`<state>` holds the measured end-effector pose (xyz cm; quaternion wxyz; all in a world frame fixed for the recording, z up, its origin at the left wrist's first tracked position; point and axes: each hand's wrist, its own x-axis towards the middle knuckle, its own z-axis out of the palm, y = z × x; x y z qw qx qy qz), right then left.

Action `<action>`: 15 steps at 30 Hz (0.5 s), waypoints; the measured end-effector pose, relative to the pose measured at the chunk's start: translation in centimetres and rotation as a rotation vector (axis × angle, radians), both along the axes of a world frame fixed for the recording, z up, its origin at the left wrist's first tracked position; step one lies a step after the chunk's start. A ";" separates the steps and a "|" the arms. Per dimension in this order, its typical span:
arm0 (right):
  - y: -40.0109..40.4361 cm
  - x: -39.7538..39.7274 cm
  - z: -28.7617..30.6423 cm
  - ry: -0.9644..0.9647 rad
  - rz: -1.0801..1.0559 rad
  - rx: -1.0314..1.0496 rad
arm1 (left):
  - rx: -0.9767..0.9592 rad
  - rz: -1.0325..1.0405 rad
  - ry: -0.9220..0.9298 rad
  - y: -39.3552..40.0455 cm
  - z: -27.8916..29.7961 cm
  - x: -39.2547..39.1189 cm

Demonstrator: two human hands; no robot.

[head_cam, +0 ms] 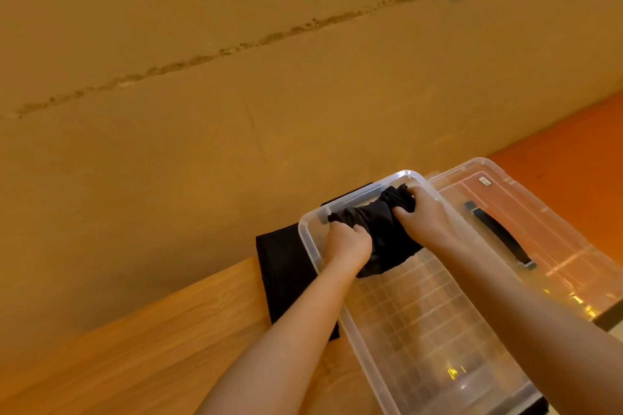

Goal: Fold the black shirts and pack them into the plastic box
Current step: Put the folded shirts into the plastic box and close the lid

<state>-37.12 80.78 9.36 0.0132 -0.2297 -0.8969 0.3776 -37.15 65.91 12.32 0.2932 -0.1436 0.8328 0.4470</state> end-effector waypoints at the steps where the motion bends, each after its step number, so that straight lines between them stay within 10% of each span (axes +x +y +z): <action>1: 0.4 -0.1 -0.9 -0.014 0.008 0.011 | -0.014 0.026 -0.026 0.4 -0.4 0.0; 11: 1.3 1.2 -5.8 0.079 0.038 0.238 | -0.089 0.286 -0.016 1.6 -4.4 0.4; 15: 0.8 1.8 -5.8 0.240 0.124 0.432 | -0.567 -0.210 0.393 1.8 -5.6 2.7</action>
